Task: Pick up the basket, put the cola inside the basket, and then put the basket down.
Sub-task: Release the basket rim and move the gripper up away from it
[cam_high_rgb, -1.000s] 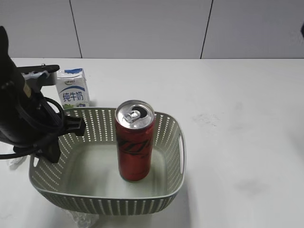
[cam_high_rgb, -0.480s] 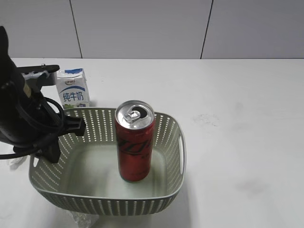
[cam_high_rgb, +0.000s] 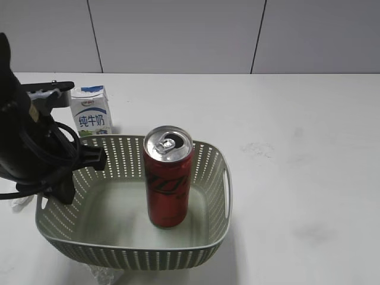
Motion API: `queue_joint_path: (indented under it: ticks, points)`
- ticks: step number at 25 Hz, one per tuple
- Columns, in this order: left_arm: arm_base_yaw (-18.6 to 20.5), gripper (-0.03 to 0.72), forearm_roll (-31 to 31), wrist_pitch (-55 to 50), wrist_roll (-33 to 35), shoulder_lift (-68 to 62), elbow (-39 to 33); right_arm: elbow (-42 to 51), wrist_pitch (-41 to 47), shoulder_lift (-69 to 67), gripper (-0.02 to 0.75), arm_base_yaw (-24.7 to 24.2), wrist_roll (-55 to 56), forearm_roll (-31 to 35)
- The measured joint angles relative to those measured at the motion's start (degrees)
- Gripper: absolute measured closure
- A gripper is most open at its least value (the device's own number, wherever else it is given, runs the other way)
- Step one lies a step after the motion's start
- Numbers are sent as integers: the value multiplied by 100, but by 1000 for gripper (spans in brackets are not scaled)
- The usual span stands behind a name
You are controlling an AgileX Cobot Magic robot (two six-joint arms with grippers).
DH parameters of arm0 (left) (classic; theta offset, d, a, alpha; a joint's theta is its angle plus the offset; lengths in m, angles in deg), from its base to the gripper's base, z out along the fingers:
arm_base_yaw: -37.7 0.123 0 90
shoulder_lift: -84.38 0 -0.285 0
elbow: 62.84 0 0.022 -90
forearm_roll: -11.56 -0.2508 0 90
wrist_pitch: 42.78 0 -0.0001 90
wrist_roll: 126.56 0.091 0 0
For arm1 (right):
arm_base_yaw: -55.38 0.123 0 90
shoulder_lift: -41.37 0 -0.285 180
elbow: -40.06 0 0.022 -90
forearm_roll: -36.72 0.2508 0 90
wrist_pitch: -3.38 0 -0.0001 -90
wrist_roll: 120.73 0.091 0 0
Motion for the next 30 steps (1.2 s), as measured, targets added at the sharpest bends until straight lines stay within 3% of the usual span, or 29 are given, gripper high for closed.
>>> queue_joint_path:
  ticks: [9, 19, 30]
  points:
    - [0, 692, 0, -17, 0, 0, 0, 761, -107, 1362, 147, 0, 0, 0]
    - [0, 692, 1, 45, -223, -15, 102, 783, -223, 2530, 152, 0, 0, 0]
    - [0, 692, -150, -320, -279, -1513, 2489, 802, -229, 2833, 154, 0, 0, -5]
